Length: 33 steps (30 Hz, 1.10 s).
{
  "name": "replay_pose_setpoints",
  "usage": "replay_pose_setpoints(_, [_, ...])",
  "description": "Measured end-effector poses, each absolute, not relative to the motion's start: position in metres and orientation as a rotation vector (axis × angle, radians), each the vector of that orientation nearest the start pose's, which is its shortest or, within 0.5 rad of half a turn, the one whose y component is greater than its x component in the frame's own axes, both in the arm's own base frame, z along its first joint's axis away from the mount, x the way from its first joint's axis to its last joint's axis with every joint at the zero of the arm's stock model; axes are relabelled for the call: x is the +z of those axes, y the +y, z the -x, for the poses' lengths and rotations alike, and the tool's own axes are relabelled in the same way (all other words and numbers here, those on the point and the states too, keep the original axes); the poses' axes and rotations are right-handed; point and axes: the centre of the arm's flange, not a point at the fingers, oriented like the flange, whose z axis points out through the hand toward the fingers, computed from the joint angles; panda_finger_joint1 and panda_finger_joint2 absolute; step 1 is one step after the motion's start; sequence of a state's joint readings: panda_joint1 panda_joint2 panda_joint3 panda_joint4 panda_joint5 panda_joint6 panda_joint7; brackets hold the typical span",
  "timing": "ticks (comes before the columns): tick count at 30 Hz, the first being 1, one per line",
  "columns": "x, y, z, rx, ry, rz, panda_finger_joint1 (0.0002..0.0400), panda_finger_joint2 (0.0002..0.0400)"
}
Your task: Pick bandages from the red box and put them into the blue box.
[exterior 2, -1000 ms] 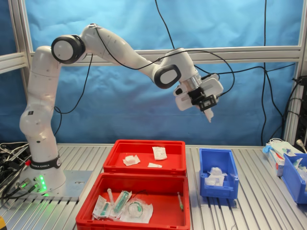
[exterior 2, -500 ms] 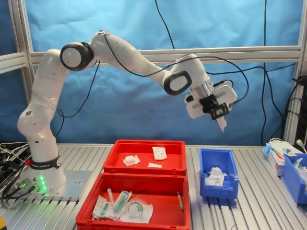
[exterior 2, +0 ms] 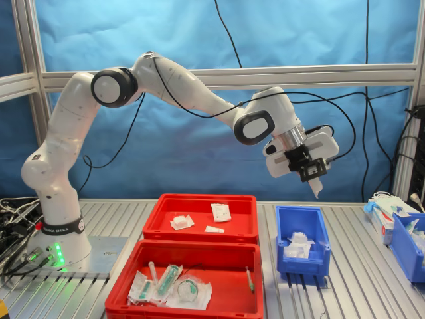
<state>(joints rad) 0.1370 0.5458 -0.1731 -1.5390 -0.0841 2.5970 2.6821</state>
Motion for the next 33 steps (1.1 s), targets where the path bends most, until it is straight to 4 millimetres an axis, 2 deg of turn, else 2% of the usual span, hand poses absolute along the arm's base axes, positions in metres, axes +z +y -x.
replay_pose_setpoints(20, [0.397, 0.031, -0.741, -0.330, 2.535, 0.747, 0.0059, 0.0059])
replay_pose_setpoints(33, [0.397, 0.033, -0.741, -0.329, 2.534, 0.750, 0.0059, 0.0059])
